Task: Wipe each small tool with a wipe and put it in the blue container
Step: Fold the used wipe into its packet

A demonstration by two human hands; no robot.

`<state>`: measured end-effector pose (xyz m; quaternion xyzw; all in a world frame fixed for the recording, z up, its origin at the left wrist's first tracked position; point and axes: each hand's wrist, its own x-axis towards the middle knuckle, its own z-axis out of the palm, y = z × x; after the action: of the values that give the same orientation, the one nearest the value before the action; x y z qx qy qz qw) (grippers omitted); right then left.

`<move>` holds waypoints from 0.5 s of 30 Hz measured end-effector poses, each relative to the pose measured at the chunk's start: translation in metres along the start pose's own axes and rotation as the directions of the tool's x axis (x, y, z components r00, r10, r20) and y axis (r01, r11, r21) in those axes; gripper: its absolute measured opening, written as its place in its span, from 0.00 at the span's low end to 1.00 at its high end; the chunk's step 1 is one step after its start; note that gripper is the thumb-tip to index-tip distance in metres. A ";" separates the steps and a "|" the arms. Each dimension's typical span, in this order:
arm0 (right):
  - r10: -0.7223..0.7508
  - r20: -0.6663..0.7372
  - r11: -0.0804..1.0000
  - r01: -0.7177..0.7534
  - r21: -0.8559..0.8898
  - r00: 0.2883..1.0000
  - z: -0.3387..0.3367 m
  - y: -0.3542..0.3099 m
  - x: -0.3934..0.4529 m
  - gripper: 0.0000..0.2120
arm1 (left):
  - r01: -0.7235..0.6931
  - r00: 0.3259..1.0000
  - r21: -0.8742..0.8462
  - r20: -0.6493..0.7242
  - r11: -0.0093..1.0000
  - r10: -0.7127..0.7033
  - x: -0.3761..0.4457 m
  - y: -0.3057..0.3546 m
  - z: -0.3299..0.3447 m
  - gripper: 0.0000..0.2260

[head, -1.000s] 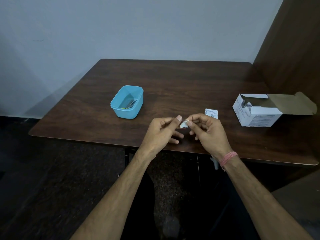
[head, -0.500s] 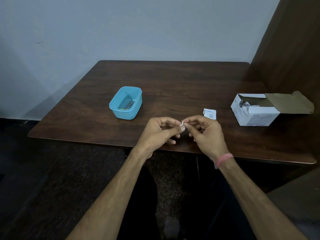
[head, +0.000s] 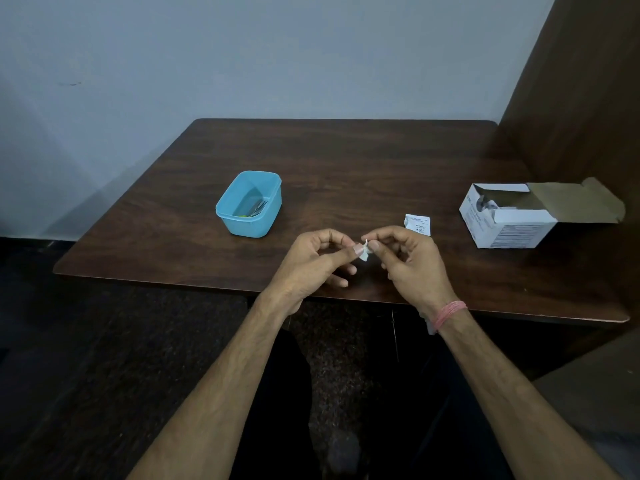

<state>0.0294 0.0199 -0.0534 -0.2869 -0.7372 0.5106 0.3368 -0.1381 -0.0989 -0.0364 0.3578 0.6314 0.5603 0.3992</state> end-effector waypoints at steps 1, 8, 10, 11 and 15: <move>0.002 0.014 1.000 -0.002 -0.006 1.000 0.000 0.000 0.001 0.06 | -0.007 1.000 0.004 0.008 1.000 0.007 0.000 0.000 0.000 0.06; -0.001 0.015 1.000 0.001 -0.017 1.000 0.001 0.002 0.003 0.07 | -0.057 0.995 0.029 -0.084 0.998 0.059 0.001 -0.007 0.003 0.09; -0.001 0.012 1.000 0.002 -0.024 1.000 0.001 0.002 0.003 0.07 | -0.083 0.990 0.032 -0.108 0.996 0.086 0.000 -0.008 0.004 0.10; -0.004 0.014 1.000 0.004 -0.021 1.000 0.001 0.001 0.003 0.07 | -0.095 0.989 0.034 -0.111 0.995 0.099 0.000 -0.009 0.005 0.10; 0.034 0.087 0.999 -0.038 0.038 0.996 -0.001 -0.004 0.003 0.06 | -0.111 0.988 0.031 -0.107 0.993 0.114 0.001 -0.010 0.003 0.10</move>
<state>0.0278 0.0217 -0.0491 -0.2711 -0.7355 0.5431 0.3011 -0.1357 -0.0983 -0.0463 0.3669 0.6378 0.5927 0.3275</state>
